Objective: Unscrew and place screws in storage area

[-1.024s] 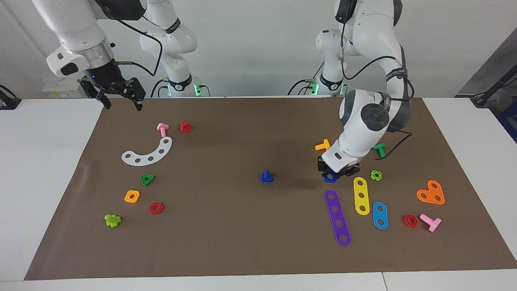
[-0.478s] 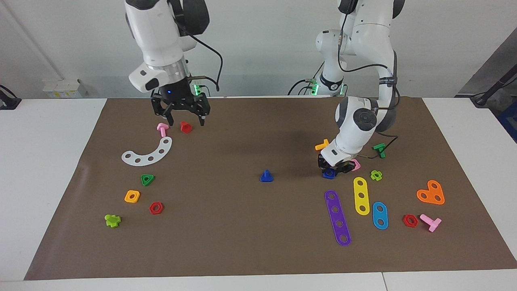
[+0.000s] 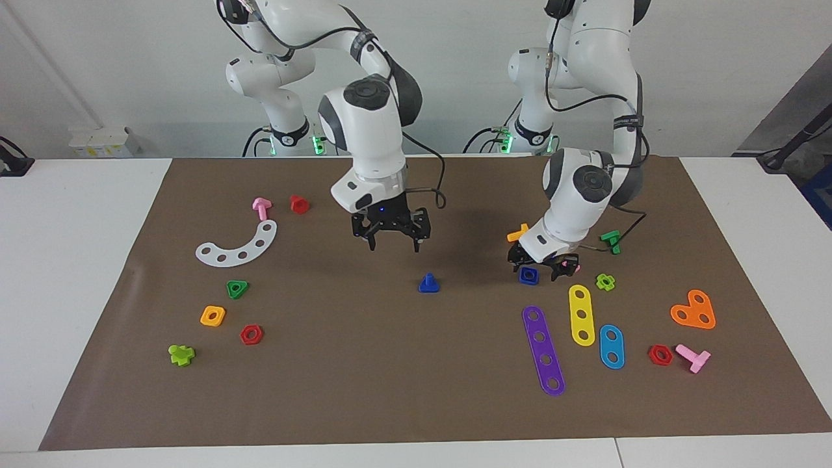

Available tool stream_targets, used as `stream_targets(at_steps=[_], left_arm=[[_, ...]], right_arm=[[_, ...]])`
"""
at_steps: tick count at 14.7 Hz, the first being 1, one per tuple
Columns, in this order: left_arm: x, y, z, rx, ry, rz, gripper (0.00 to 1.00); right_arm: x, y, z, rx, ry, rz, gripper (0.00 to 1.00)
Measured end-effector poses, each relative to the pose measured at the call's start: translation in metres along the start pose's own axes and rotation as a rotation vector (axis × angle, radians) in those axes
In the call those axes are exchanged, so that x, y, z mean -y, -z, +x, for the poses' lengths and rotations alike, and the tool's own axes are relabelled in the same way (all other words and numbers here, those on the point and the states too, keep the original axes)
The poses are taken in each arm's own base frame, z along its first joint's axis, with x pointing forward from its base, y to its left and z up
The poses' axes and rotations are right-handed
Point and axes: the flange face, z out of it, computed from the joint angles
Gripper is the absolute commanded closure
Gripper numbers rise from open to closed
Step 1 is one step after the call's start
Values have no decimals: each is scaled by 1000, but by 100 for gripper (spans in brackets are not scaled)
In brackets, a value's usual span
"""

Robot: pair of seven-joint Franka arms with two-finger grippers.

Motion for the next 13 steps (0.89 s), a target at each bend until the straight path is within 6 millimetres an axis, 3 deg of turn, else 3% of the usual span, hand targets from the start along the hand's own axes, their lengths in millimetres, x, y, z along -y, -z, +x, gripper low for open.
stream_targets(at_steps=[3,7,10,13], left_arm=[[36,78,12,-2,55,1,0],[105,164,0,-4,158,0,0],[139,178,-16,41,207,8,0],[150,202,-25,27,224,32,0]], right_arm=[[23,-45,-10,2,38,-5,0],[61,-111,-23,-9,114,-30,1],[68,-124,-24,-27,139,-37,19],[66,-127,-24,-25,143,-47,39]])
